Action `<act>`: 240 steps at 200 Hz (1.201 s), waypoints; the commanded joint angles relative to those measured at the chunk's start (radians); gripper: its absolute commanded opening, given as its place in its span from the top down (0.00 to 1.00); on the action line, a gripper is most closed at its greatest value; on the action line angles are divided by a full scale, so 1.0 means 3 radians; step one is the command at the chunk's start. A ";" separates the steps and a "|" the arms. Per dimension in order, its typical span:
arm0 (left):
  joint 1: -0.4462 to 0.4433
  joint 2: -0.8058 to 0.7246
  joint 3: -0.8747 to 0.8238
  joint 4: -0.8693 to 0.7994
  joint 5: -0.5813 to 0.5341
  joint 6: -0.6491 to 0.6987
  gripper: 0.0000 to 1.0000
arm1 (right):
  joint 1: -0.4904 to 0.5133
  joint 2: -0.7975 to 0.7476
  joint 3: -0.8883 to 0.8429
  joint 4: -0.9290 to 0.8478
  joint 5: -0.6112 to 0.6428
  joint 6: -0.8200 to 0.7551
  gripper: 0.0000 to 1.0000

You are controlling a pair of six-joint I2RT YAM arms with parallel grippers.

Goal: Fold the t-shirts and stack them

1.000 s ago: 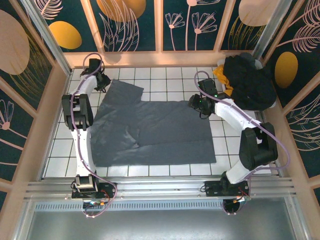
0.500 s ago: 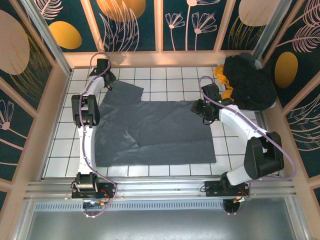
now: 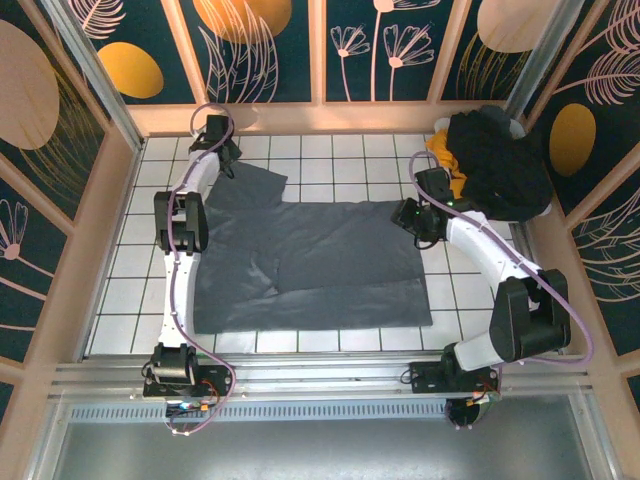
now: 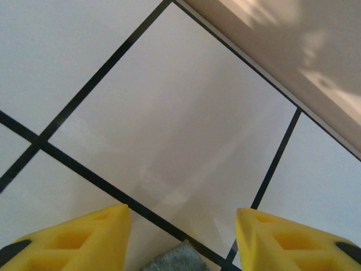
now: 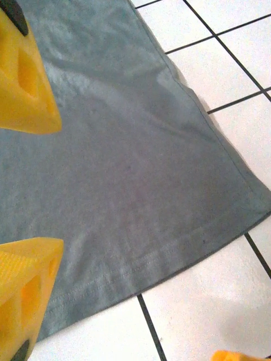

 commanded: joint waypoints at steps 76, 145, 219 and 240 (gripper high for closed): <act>-0.0263 -0.0123 -0.0252 -0.0976 -0.0456 0.0179 1.00 | -0.0080 0.0268 0.0114 -0.0049 0.0484 -0.0018 0.52; -0.0270 -0.0942 -0.0909 -0.0691 -0.0571 0.0180 1.00 | -0.0244 0.1032 0.0740 0.0003 0.0811 -0.0158 0.54; -0.0270 -0.1555 -0.1615 -0.0438 -0.0188 0.0041 1.00 | -0.0207 0.2052 0.1711 -0.0137 0.0787 -0.0256 0.58; -0.0270 -0.1665 -0.1726 -0.0411 -0.0154 0.0031 1.00 | -0.0200 0.2251 0.1879 -0.0182 0.0782 -0.0233 0.59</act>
